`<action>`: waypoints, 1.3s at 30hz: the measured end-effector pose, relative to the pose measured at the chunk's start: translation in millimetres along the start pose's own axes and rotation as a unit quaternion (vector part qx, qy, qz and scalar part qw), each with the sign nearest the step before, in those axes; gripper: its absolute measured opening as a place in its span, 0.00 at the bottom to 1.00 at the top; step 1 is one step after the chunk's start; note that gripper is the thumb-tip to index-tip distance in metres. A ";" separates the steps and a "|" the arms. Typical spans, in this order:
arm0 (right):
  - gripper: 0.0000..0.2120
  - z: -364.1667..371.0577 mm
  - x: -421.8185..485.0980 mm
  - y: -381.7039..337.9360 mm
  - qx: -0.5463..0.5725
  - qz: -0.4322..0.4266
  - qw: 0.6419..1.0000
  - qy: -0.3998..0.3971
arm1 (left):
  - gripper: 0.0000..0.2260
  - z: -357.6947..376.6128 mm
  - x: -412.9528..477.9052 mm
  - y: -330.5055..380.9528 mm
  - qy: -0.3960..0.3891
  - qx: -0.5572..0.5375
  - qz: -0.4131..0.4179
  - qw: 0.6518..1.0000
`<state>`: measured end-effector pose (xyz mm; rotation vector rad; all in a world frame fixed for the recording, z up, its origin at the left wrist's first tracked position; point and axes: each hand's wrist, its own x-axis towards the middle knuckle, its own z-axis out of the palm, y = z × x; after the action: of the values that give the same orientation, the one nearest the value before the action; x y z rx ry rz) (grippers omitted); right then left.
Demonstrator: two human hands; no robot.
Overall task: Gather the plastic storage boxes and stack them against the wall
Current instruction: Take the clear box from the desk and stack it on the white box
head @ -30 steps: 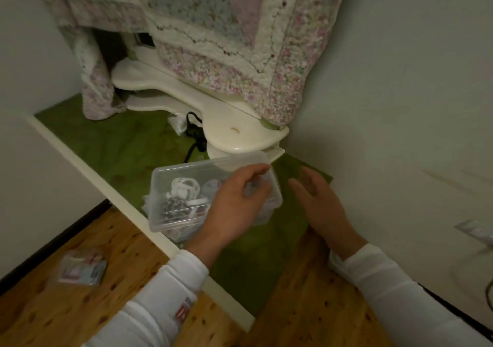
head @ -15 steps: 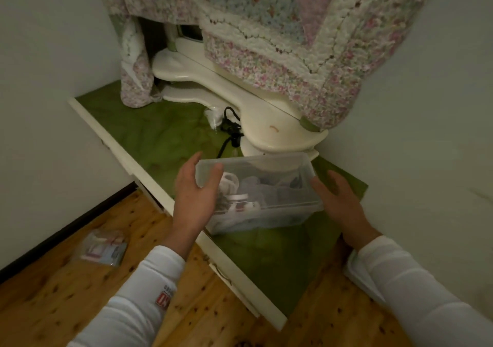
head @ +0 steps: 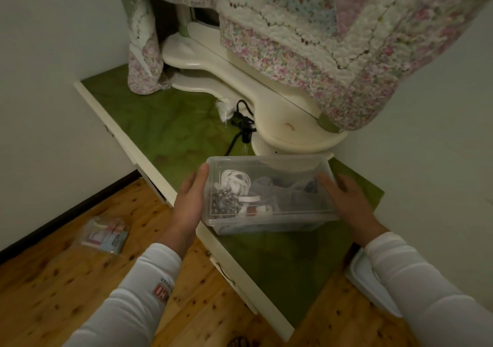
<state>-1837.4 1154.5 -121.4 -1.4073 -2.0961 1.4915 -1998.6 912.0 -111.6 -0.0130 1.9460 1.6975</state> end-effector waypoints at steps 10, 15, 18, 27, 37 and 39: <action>0.15 7.7 10.9 -4.2 0.101 0.002 0.995 -0.027 | 0.23 6.1 13.9 -8.9 -0.020 -0.057 -0.021 0.998; 0.32 3.8 14.2 1.4 0.213 0.051 0.971 -0.094 | 0.17 14.2 16.6 -13.0 0.018 -0.119 -0.048 0.992; 0.22 4.2 13.0 1.7 0.242 0.056 0.963 -0.105 | 0.18 14.6 18.2 -14.4 0.014 -0.120 -0.045 0.992; 0.22 -6.1 5.8 8.9 0.260 0.036 0.960 -0.100 | 0.20 22.3 12.4 -13.6 -0.016 -0.123 -0.049 0.991; 0.24 -33.1 -12.2 21.2 0.260 0.063 0.963 -0.025 | 0.22 48.0 -1.3 -13.3 -0.026 -0.106 -0.042 0.993; 0.22 -41.6 -16.3 25.4 0.271 0.068 0.960 -0.020 | 0.22 55.4 -6.0 -12.8 -0.034 -0.108 -0.045 0.993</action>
<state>-1788.1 1168.3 -117.3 -1.3213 -1.4536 1.9621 -1967.1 958.3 -123.6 -0.1190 1.6792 1.8167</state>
